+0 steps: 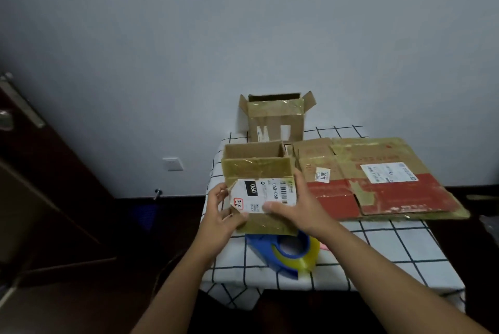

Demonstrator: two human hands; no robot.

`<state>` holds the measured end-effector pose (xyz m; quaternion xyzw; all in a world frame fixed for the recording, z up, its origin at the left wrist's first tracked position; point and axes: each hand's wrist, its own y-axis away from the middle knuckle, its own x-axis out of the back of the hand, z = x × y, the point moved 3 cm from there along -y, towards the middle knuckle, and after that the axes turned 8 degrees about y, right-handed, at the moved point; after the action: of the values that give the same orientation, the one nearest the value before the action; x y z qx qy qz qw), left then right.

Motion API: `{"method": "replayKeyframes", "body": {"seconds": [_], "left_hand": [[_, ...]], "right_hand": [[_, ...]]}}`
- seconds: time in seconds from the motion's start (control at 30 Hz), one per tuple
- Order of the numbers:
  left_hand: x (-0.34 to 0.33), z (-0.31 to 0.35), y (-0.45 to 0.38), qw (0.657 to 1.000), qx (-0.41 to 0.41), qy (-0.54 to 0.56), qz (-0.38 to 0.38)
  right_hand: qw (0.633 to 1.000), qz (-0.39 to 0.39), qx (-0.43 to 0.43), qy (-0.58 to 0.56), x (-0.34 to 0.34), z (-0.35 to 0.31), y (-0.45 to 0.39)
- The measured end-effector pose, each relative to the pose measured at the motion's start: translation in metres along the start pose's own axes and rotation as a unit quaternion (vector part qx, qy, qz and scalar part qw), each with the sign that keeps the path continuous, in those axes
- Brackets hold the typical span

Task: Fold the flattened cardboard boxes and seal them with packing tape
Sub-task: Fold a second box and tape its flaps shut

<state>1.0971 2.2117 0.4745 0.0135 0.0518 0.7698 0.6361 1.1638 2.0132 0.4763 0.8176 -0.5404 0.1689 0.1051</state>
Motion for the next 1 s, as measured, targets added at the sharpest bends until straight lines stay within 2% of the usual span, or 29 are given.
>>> {"method": "replayKeyframes", "body": {"seconds": [0.23,0.4,0.6,0.77,0.83,0.9,1.0], "left_hand": [[0.046,0.009,-0.007,0.998,-0.020,0.039,-0.035],[0.061,0.009,-0.010,0.999,-0.032,0.000,-0.044],[0.064,0.011,-0.009,0.996,-0.081,-0.026,-0.009],[0.055,0.010,-0.012,0.991,-0.102,-0.084,0.010],[0.054,0.002,-0.017,0.989,-0.088,-0.116,0.015],[0.051,-0.013,-0.020,0.987,-0.035,-0.159,0.001],[0.041,-0.032,-0.024,0.982,0.016,-0.187,-0.030]], "right_hand": [[0.995,-0.037,0.027,0.087,-0.021,-0.012,-0.005],[0.992,-0.057,0.041,0.108,-0.029,-0.012,-0.014],[0.991,0.029,0.104,0.076,-0.032,-0.024,-0.015],[0.993,0.008,0.097,0.059,-0.039,-0.031,-0.028],[0.994,0.004,0.082,0.074,-0.044,-0.027,-0.037],[0.996,-0.005,0.044,0.080,-0.049,-0.019,-0.045],[0.999,-0.006,-0.013,0.038,-0.055,-0.011,-0.050]]}}
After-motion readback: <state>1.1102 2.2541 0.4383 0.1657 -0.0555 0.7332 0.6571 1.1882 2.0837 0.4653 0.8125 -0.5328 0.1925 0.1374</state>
